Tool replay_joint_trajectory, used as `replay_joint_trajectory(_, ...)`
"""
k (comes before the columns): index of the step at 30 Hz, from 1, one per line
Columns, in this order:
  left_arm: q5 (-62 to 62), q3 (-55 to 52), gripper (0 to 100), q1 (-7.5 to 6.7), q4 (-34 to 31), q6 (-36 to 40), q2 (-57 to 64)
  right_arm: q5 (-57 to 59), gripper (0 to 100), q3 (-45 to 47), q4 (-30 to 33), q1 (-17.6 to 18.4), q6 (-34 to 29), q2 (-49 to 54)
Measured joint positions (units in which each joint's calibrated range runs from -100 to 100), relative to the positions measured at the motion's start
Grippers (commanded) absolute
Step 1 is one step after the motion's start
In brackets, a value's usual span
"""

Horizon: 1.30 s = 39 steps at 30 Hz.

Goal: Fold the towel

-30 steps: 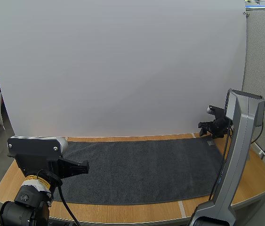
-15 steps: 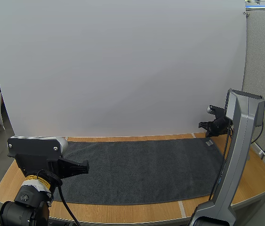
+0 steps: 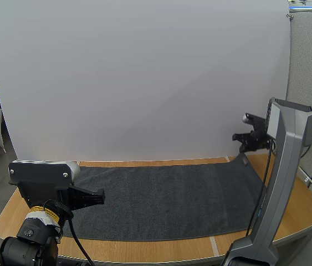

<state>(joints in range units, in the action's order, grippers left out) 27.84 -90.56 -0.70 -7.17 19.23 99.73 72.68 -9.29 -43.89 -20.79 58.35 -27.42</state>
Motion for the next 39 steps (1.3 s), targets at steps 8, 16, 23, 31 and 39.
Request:
replay_joint_trajectory(8, 0.0, 0.0, 0, 0.00, 0.0, 0.0, 0.0, 7.9, 0, 0.1, -0.1, 4.8, 0.3, 6.3)
replay_joint_trajectory(16, 0.0, 0.0, 0, 0.00, 0.0, 0.0, 0.0, 10.4, 0, 0.2, 1.9, 10.2, -2.2, 11.6)
replay_joint_trajectory(23, 0.0, 0.0, 0, 0.00, 0.0, 0.0, 0.0, 13.2, 0, 2.6, 2.9, 15.2, -4.1, 15.7)
replay_joint_trajectory(31, 0.0, 0.0, 0, 0.00, 0.0, -0.1, 0.0, 12.5, 0, 7.6, 2.9, 20.7, -4.8, 19.3)
replay_joint_trajectory(39, 0.0, 0.0, 0, 0.00, 0.0, -0.1, 0.0, 5.8, 0, 8.9, 9.0, 28.3, -10.0, 21.5)
